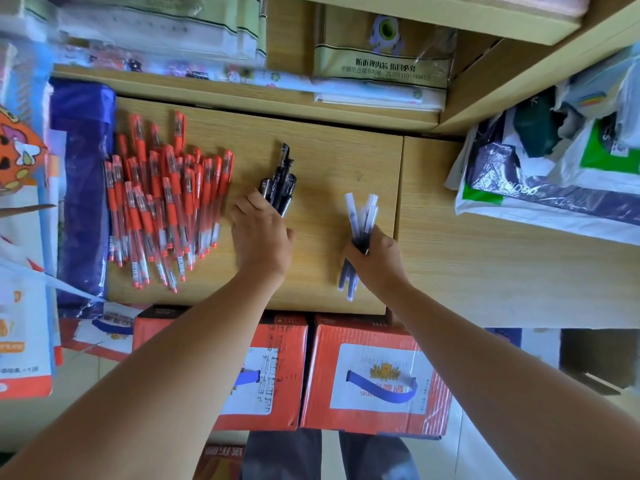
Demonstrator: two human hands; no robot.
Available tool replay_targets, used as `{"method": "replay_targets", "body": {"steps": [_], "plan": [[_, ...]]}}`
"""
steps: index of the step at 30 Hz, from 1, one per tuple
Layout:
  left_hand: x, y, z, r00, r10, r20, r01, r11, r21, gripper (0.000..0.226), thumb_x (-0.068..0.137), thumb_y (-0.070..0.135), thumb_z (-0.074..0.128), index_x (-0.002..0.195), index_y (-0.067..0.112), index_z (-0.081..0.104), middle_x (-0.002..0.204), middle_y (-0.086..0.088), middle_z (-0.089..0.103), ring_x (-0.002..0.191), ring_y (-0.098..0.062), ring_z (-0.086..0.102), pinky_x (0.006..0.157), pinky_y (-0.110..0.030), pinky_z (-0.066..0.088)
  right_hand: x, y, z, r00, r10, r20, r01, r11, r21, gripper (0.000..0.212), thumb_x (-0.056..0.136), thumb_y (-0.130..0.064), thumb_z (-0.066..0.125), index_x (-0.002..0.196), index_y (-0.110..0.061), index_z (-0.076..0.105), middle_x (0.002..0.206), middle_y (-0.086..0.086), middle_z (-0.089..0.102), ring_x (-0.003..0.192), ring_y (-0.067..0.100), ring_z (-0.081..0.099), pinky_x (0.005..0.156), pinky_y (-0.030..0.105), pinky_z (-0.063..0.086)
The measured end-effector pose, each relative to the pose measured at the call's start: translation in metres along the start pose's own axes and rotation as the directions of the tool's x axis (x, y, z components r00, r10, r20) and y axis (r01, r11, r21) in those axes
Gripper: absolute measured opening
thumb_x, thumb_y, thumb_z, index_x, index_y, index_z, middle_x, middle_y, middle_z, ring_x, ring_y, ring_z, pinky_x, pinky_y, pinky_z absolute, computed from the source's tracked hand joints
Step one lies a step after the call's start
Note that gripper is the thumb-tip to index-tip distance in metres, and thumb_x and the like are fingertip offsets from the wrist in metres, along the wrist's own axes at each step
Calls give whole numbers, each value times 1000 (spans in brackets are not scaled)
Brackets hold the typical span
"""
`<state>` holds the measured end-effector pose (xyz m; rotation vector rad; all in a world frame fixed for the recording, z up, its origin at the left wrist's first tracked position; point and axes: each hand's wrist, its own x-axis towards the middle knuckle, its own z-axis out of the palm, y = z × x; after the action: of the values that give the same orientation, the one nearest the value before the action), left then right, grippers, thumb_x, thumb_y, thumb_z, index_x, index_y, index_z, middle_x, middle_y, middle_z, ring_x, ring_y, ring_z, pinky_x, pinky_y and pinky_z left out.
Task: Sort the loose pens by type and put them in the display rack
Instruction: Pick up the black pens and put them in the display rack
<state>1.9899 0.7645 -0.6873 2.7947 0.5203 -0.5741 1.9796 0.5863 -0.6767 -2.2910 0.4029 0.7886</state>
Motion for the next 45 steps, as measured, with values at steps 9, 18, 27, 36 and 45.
{"method": "replay_targets", "body": {"steps": [9, 18, 27, 36, 45], "plan": [[12, -2, -3, 999, 50, -4, -49, 986, 162, 45, 93, 29, 56, 119, -6, 44, 111, -23, 54, 97, -31, 55, 72, -32, 42, -2, 1, -8, 997, 22, 72, -33, 987, 159, 15, 87, -20, 58, 78, -20, 46, 71, 3, 55, 58, 17, 50, 55, 32, 44], [-7, 10, -15, 991, 89, 97, -64, 969, -238, 22, 94, 21, 55, 104, 5, 43, 73, -1, 52, 59, -19, 53, 43, -25, 32, -16, 9, -27, 992, 41, 117, -72, 958, 278, 11, 90, -15, 54, 80, -19, 52, 63, -1, 52, 51, 11, 46, 48, 24, 37], [-73, 73, -43, 881, 161, 446, 248, 644, -723, 9, 91, 6, 47, 87, 10, 41, 64, -4, 44, 45, -19, 47, 43, -27, 35, -56, 13, -84, 970, 20, 241, -148, 838, 526, 12, 97, -8, 45, 88, -4, 51, 69, 8, 69, 34, 7, 41, 36, 19, 31], [-166, 156, -97, 873, 185, 452, 285, 558, -780, 18, 96, 12, 50, 80, 8, 43, 58, -4, 43, 41, -15, 45, 43, -24, 36, -132, 43, -170, 978, -83, 192, -39, 830, 556, 22, 98, -9, 48, 77, -4, 52, 69, 15, 64, 31, 7, 34, 34, 19, 27], [-258, 226, -147, 831, 315, 459, 186, 620, -762, 27, 97, 13, 50, 71, 6, 46, 56, -8, 45, 34, -14, 45, 40, -21, 34, -224, 78, -261, 999, -39, 16, 15, 691, 723, 32, 99, -9, 40, 77, 6, 57, 44, 4, 60, 26, 10, 30, 32, 15, 19]]}}
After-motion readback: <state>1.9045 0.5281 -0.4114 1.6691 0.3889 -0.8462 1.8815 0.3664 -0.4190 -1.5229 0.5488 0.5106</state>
